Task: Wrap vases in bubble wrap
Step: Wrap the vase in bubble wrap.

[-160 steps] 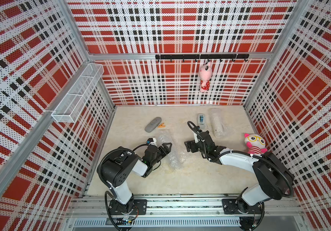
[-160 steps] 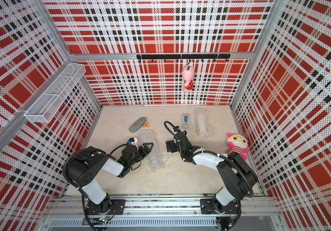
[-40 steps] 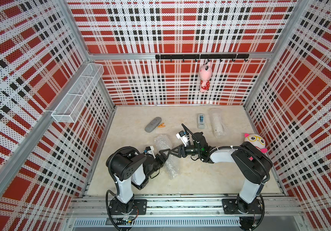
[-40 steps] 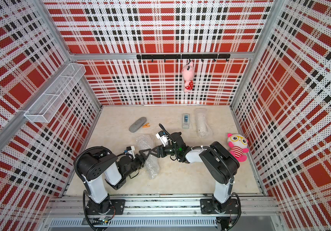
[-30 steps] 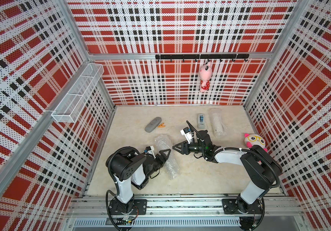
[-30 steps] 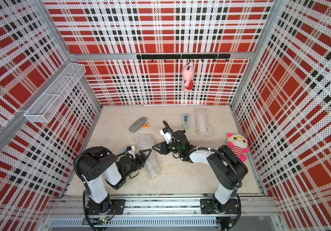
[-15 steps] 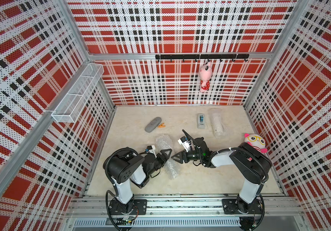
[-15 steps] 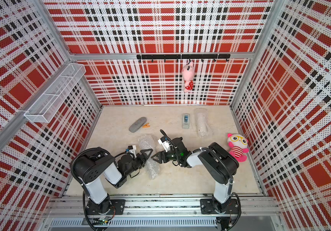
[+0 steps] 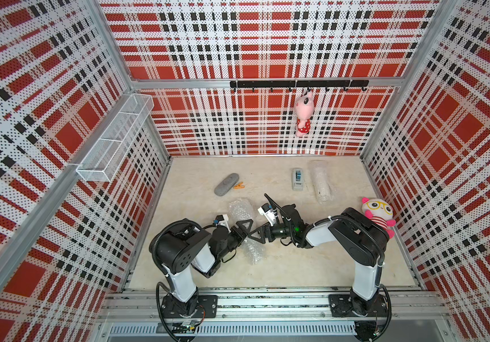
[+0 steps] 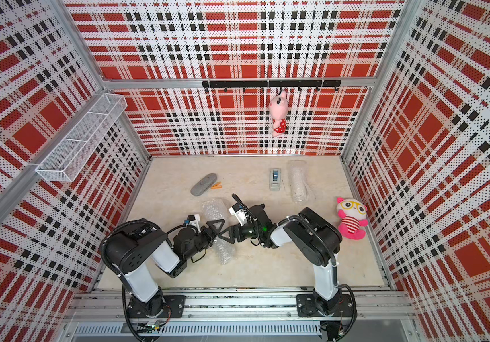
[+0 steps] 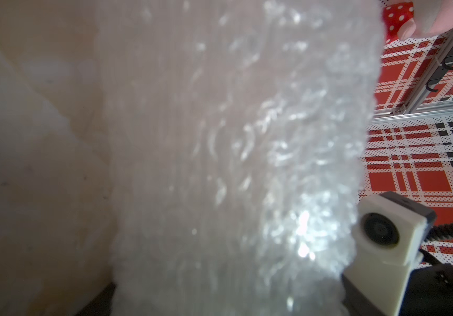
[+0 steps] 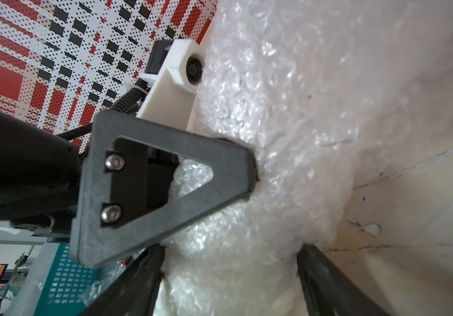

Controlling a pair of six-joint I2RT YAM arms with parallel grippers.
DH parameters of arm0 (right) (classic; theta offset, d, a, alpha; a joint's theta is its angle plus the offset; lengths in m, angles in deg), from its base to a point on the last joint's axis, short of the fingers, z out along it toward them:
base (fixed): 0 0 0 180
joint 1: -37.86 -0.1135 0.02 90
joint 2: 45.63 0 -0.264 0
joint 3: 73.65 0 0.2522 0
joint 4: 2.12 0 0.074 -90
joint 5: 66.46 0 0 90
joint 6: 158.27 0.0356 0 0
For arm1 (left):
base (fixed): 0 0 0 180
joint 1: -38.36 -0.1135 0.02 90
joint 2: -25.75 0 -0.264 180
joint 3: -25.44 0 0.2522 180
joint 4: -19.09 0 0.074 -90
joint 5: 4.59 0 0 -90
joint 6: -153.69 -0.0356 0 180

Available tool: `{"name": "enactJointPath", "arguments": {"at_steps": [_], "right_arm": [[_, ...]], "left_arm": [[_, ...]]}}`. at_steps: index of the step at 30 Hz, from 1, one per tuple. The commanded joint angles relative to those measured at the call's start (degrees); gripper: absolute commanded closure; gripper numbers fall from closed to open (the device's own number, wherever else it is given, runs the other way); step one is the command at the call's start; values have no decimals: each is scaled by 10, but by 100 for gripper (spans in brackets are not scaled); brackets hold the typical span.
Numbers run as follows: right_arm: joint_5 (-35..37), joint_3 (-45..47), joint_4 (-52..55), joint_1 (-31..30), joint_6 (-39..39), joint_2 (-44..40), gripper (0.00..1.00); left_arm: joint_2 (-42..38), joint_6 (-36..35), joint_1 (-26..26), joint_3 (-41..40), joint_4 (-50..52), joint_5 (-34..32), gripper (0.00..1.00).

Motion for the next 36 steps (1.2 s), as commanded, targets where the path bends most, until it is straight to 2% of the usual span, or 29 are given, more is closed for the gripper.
{"name": "enactJointPath", "arguments": {"at_steps": [1,4,7,10,12,13,16,18,19,20,21,27,31,36], "right_arm": [[-14,-14,10,-22,-21,15,14],[-10,-23,23,-26,-30,27,11],[2,-27,27,-26,-36,45,13],[20,-31,38,-27,-41,59,21],[36,-35,60,-27,-61,62,29],[43,-38,70,-27,-68,63,31],[60,-51,108,-27,-87,62,36],[68,-59,128,-27,-100,62,38],[71,-63,135,-27,-104,62,39],[72,-67,144,-27,-108,62,39],[74,-71,151,-27,-112,62,40],[80,-86,178,-24,-128,57,41],[78,-92,187,-20,-132,56,41],[73,-96,194,-17,-136,55,41]], "left_arm": [[-6,7,-2,-1,49,19,100],[-5,9,-4,-1,49,21,100],[-8,14,-5,-1,49,22,100],[-13,16,-10,-3,49,27,100],[-20,19,-17,-8,49,31,93],[-25,19,-19,-10,49,31,86],[-37,16,-28,-18,55,34,55],[-43,15,-32,-20,61,42,26],[-44,14,-33,-22,61,45,17],[-46,12,-36,-23,61,49,4],[-48,9,-39,-26,61,54,2],[-93,-46,-78,-55,111,84,2],[-172,-124,-104,-58,238,83,2],[-255,-185,-91,-26,354,62,2]]}}
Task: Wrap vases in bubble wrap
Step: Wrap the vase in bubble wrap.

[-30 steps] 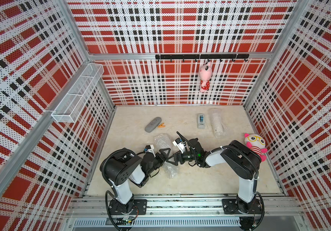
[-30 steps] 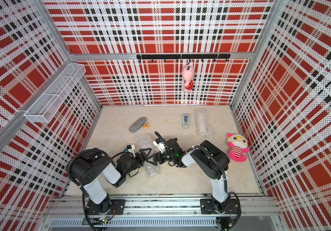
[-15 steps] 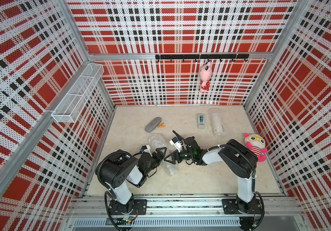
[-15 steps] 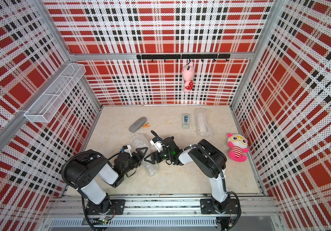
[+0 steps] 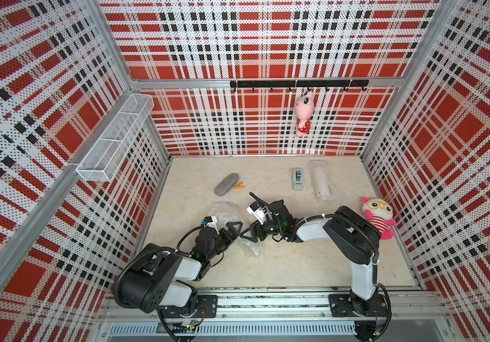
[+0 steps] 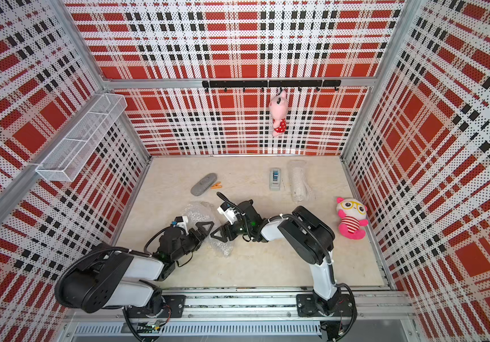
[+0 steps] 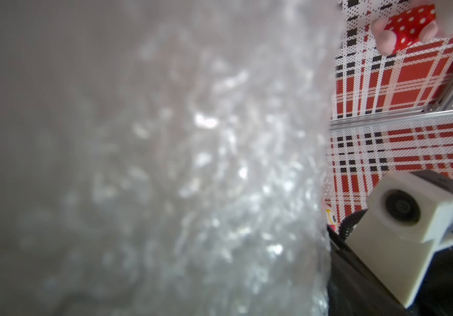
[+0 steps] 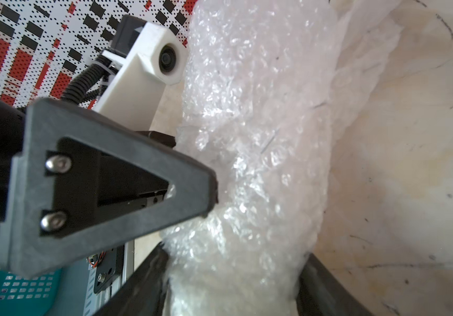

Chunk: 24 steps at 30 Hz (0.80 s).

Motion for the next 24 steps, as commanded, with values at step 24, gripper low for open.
{"name": "enactJointPath", "arguments": {"at_steps": [24], "right_arm": [[51,28,62,19,-18,-48,32]], "left_arm": [[87,-44,12,32,48,-15,37]]}}
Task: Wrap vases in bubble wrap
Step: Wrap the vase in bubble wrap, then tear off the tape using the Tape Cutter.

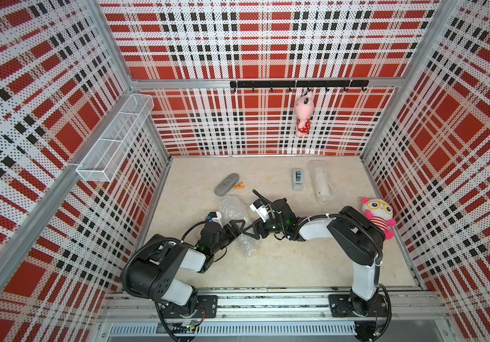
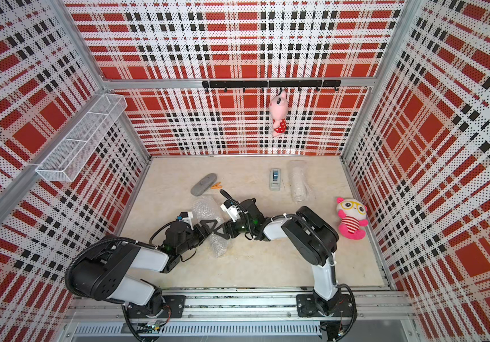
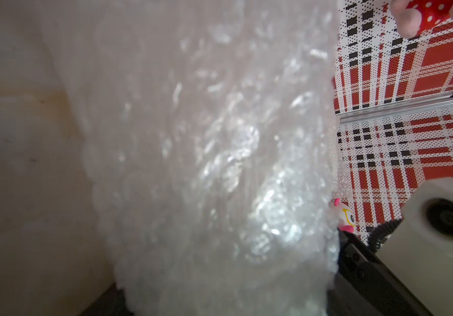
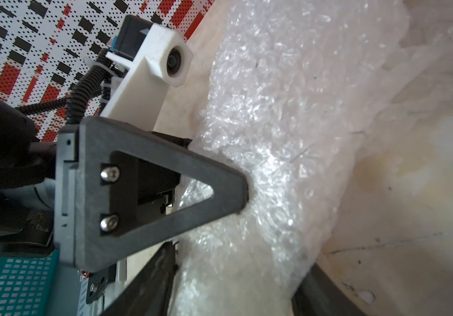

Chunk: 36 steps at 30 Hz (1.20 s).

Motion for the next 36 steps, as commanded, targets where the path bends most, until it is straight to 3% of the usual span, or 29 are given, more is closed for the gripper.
{"name": "enactJointPath", "arguments": {"at_steps": [1,10,13,20,23,25,27,29,33,36], "right_arm": [[32,16,53,8,-23,-31,30],[56,16,105,42,-49,-119,15],[82,16,119,74,-60,-151,0],[241,-93,228,165,-90,-138,0],[271,-166,264,217,-65,-97,0],[240,-208,274,256,-35,-63,13],[199,-247,273,290,-3,-25,36],[184,-293,293,306,1,13,42],[222,-388,373,313,-43,80,50],[213,-410,384,326,-50,106,58]], "left_arm": [[15,-32,5,-22,49,-11,38],[25,-32,5,-21,49,-18,48],[25,-32,6,-21,50,-19,50],[16,-29,10,-20,49,-21,51],[11,-28,13,-21,50,-27,51],[9,-27,16,-20,50,-29,51],[8,-26,21,-16,50,-31,52],[9,-26,27,-13,52,-34,52],[13,-26,37,-6,52,-37,52],[13,-27,38,-7,53,-37,53]]}}
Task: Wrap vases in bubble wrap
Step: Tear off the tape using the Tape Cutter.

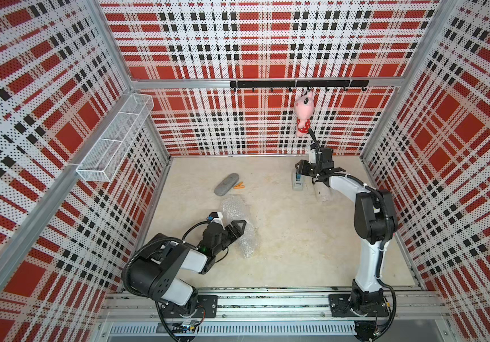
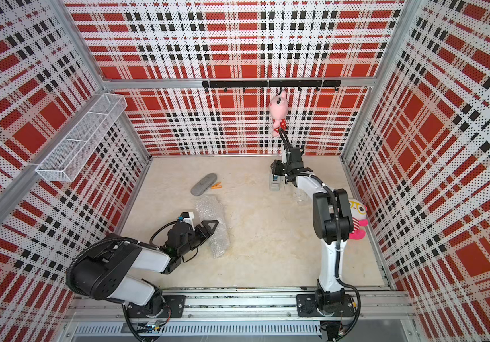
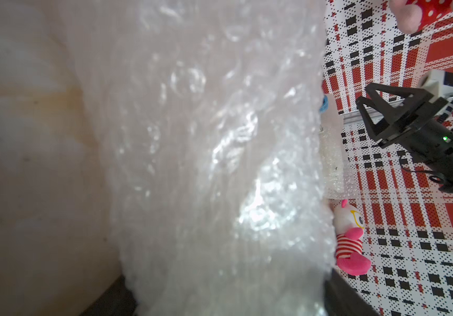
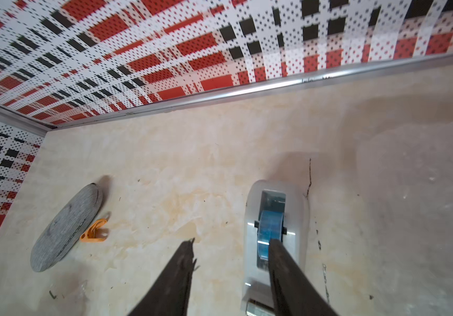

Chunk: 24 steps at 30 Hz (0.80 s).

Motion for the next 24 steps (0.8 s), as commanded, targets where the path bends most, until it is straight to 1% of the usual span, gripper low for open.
{"name": "enactJointPath", "arguments": {"at_steps": [1,5,9,14,21,24], "right_arm": [[-12,-26,50,8,-17,22,59],[-63,-33,51,20,-20,48,60],[-78,-39,60,21,-30,64,59],[-66,-29,59,21,-35,64,53],[-54,-14,55,21,-38,66,37],[-52,-5,51,21,-38,65,34]], "left_arm": [[8,-20,9,-7,63,5,53],[6,-20,10,-8,63,7,53],[6,-20,9,-4,65,8,53],[8,-19,10,-2,66,10,54],[11,-20,10,-2,66,10,54],[14,-19,10,-1,66,11,54]]}}
